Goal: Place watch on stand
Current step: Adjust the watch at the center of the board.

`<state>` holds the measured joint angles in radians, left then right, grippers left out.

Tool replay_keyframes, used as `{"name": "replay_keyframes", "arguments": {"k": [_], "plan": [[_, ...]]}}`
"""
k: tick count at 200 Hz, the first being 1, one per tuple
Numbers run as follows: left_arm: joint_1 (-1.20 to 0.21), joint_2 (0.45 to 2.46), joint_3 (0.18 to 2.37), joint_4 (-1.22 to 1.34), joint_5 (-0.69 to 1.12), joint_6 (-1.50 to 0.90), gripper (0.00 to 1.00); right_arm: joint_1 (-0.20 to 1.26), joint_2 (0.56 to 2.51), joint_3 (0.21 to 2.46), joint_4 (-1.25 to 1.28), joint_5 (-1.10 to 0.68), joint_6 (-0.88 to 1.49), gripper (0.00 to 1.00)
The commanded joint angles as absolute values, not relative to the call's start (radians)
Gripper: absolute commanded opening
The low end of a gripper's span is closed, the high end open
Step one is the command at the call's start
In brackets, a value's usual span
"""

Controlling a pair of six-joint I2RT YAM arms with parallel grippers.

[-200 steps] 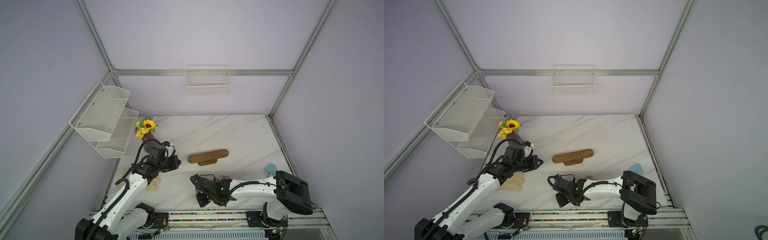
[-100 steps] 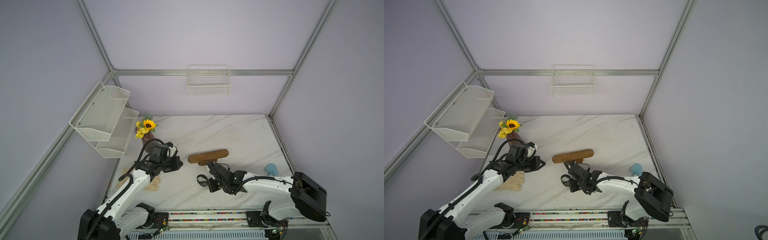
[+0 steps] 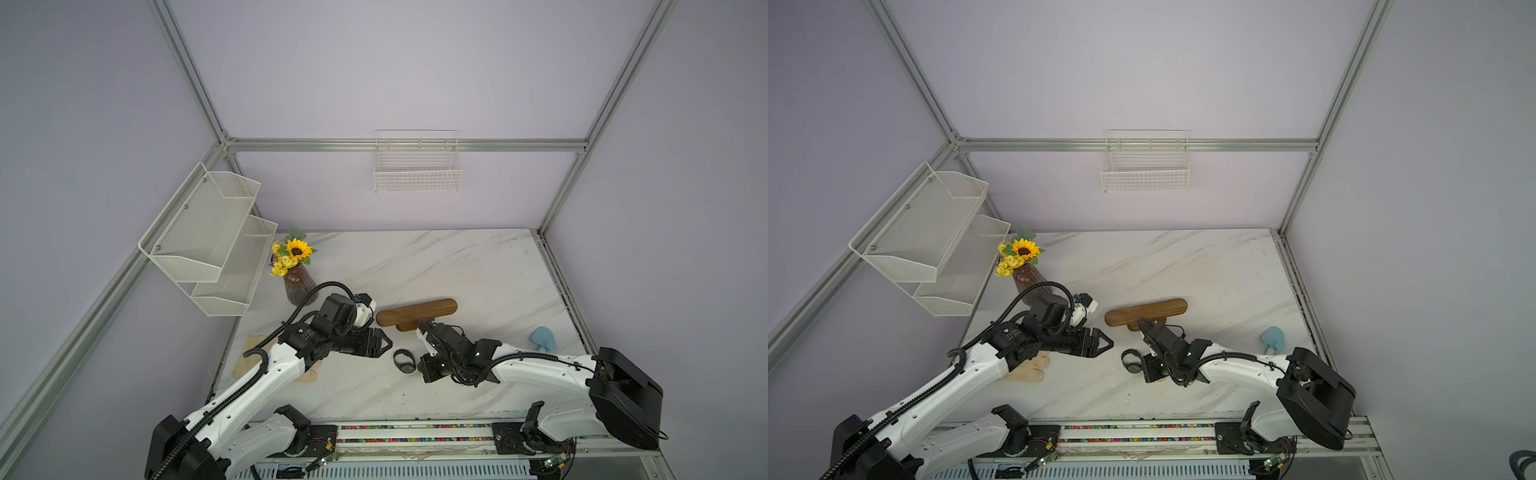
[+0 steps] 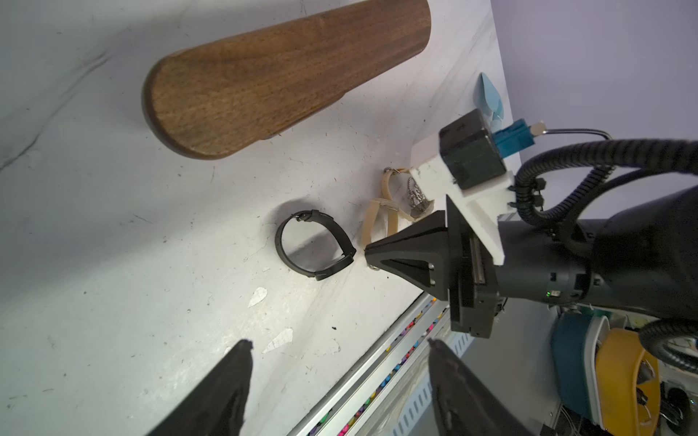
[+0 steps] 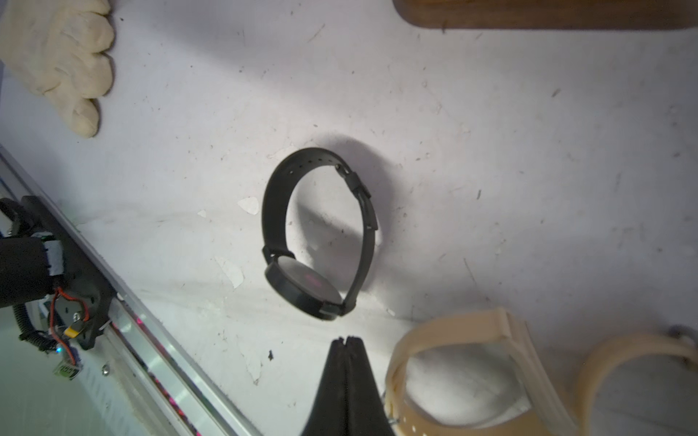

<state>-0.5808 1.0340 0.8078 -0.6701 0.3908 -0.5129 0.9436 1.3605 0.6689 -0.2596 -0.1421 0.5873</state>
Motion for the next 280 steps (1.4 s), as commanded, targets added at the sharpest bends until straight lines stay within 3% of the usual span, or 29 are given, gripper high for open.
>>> {"name": "replay_keyframes", "arguments": {"k": [1,13,27,66,99,130,209,237,280], "plan": [[-0.633,1.048,0.839,-0.714,0.288,-0.496,0.69,0.966,1.333,0.645,-0.184,-0.249,0.632,0.0],[-0.671,1.085,0.851,-0.713,0.255,-0.498,0.49,1.002,1.363,0.644,-0.168,-0.237,0.65,0.0],[-0.707,1.131,0.865,-0.701,0.232,-0.504,0.37,1.012,1.402,0.629,-0.126,-0.239,0.673,0.0],[-0.759,1.237,0.89,-0.633,0.192,-0.515,0.23,1.01,1.428,0.642,-0.124,-0.195,0.681,0.0],[-0.785,1.299,0.925,-0.603,0.174,-0.51,0.23,0.969,1.473,0.658,-0.127,-0.167,0.654,0.0],[-0.797,1.354,0.949,-0.583,0.176,-0.507,0.28,0.939,1.488,0.666,-0.125,-0.118,0.633,0.0],[-0.811,1.52,1.039,-0.58,0.202,-0.482,0.7,0.854,1.471,0.678,-0.081,-0.11,0.601,0.0],[-0.821,1.56,1.075,-0.587,0.207,-0.478,0.57,0.827,1.368,0.66,-0.092,-0.166,0.618,0.0],[-0.846,1.591,1.11,-0.602,0.198,-0.467,0.5,0.822,1.156,0.661,-0.229,-0.156,0.657,0.0]]}}
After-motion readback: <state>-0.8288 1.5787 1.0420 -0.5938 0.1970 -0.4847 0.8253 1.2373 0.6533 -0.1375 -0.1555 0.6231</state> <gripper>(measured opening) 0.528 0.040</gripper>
